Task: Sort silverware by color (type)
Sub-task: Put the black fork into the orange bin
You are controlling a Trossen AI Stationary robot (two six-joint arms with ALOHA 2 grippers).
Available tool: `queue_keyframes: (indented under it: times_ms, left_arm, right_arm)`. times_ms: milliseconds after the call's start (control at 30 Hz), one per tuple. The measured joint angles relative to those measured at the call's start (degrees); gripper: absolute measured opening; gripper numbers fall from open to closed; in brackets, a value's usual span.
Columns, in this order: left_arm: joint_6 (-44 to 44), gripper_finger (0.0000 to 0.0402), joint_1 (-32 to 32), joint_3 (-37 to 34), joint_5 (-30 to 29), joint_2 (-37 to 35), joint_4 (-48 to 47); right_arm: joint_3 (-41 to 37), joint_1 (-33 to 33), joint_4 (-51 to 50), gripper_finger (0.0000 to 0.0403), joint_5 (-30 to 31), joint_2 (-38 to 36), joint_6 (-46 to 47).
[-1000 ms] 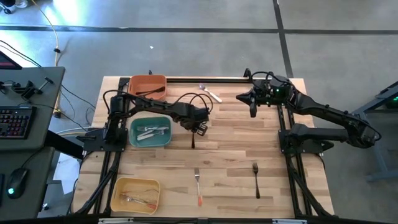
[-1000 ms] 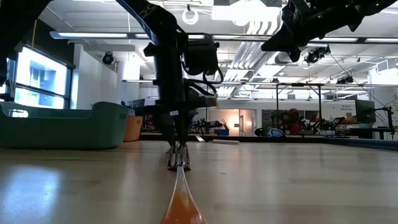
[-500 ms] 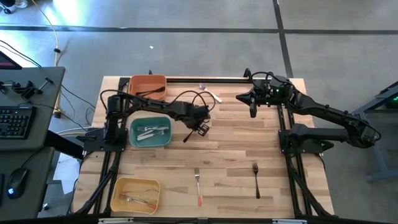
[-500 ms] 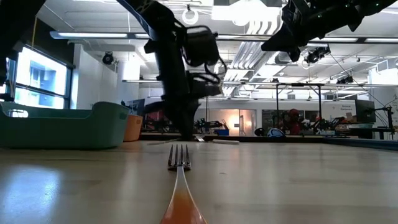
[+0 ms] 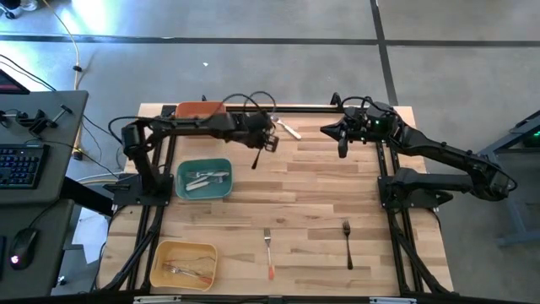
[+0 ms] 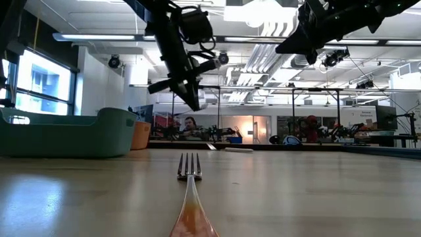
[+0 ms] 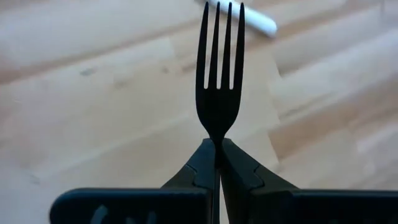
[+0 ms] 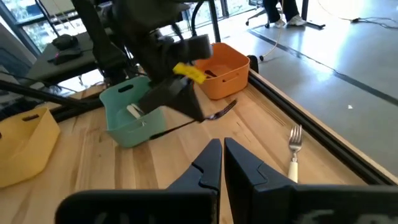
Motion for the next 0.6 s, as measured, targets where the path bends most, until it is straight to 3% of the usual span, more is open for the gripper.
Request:
queue_keyframes:
  times_ms: [200,400,600]
  left_arm:
    - [-0.59,0.0001,5.94,0.01,-0.53,-1.05,1.00]
    - [0.92,0.0001,11.22,-0.37,2.64,-1.05,3.63]
    - [-2.43,0.0000,15.13,-8.10,6.27,-4.02,14.14]
  right_arm:
    - [0.00,0.00,0.45,0.0000,0.00,0.00,1.26]
    - [0.00,0.00,0.51,0.0000,0.03,0.00,1.40]
    - [0.00,-0.02,0.51,0.0000,0.07,0.01,1.50]
